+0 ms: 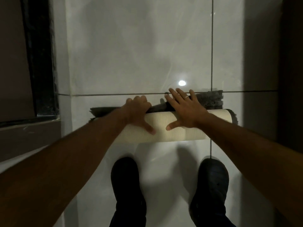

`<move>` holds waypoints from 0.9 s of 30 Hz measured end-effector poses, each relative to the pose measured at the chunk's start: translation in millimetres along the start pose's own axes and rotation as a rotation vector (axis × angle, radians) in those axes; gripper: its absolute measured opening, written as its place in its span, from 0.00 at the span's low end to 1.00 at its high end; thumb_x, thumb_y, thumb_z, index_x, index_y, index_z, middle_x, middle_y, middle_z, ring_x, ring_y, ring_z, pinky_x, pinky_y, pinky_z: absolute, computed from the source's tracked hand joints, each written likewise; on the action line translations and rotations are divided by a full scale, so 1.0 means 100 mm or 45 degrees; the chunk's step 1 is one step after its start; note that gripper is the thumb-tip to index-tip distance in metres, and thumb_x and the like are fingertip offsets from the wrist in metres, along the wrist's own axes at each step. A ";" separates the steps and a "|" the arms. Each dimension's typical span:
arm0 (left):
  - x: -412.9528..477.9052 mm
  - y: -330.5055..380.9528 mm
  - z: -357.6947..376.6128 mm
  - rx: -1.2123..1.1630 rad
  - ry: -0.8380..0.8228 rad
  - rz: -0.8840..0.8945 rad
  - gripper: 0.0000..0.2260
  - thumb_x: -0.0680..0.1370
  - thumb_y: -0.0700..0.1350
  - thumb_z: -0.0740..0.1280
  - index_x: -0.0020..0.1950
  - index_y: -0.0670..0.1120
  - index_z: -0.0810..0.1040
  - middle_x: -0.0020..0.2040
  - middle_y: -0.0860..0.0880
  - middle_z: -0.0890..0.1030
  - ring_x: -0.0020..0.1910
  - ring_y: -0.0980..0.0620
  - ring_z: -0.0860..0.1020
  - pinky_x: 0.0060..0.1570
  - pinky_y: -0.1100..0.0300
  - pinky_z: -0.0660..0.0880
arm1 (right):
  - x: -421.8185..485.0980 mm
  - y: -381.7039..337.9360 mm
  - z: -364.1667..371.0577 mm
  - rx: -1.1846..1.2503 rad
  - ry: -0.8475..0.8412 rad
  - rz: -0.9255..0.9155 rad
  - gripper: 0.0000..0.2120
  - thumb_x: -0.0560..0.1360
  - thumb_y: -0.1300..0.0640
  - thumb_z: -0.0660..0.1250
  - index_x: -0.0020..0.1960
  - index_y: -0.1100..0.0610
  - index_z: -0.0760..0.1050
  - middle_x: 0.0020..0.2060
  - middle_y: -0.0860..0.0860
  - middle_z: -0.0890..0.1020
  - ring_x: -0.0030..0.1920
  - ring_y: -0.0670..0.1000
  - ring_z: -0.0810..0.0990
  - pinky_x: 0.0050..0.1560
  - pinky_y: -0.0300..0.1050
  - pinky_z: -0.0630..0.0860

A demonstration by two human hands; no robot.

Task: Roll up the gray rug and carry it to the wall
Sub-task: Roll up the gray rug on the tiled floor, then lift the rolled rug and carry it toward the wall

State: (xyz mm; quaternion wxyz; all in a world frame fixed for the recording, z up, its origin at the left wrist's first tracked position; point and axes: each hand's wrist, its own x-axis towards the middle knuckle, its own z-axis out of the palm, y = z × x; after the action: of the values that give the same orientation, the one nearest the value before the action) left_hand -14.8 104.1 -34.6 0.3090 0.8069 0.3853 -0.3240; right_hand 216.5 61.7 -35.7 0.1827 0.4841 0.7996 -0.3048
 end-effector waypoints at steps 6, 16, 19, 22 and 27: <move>-0.44 0.32 0.46 0.118 0.262 -0.010 0.43 0.66 0.68 0.70 0.73 0.46 0.61 0.67 0.44 0.74 0.61 0.42 0.74 0.60 0.45 0.70 | -0.11 -0.21 0.09 0.033 -0.106 -0.173 0.52 0.66 0.26 0.62 0.78 0.52 0.45 0.78 0.55 0.59 0.76 0.60 0.58 0.74 0.67 0.53; -0.89 0.36 -0.46 0.189 0.815 -0.086 0.37 0.70 0.66 0.69 0.73 0.47 0.67 0.73 0.43 0.70 0.75 0.40 0.62 0.70 0.32 0.54 | -0.27 -0.44 -0.79 0.252 -0.062 0.067 0.40 0.67 0.38 0.73 0.71 0.50 0.59 0.65 0.55 0.74 0.61 0.60 0.75 0.59 0.61 0.73; -1.28 0.52 -1.03 -0.424 1.236 -0.626 0.46 0.70 0.70 0.64 0.79 0.50 0.51 0.80 0.41 0.54 0.79 0.40 0.49 0.74 0.38 0.39 | -0.47 -0.28 -1.47 0.517 -0.041 0.180 0.37 0.67 0.41 0.74 0.68 0.51 0.62 0.61 0.55 0.76 0.57 0.59 0.77 0.57 0.59 0.76; -1.51 0.66 -1.70 -1.771 1.347 -1.022 0.57 0.62 0.70 0.73 0.80 0.51 0.45 0.81 0.42 0.51 0.78 0.41 0.53 0.74 0.34 0.54 | -0.67 -0.09 -2.15 0.717 -0.001 0.245 0.36 0.66 0.41 0.76 0.66 0.50 0.63 0.59 0.53 0.77 0.55 0.56 0.77 0.51 0.51 0.76; -1.67 0.74 -3.07 -2.733 0.833 -0.287 0.39 0.65 0.56 0.79 0.71 0.55 0.65 0.68 0.48 0.77 0.66 0.44 0.75 0.64 0.35 0.71 | -0.92 0.07 -3.45 0.878 0.093 0.222 0.34 0.61 0.44 0.79 0.57 0.50 0.63 0.53 0.48 0.75 0.52 0.53 0.77 0.42 0.43 0.72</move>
State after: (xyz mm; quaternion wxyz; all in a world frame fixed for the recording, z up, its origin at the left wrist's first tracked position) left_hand 50.9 226.1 295.0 0.6962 0.1304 0.5976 0.3758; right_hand 266.4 232.5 274.3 0.0051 0.5945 0.6112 -0.5225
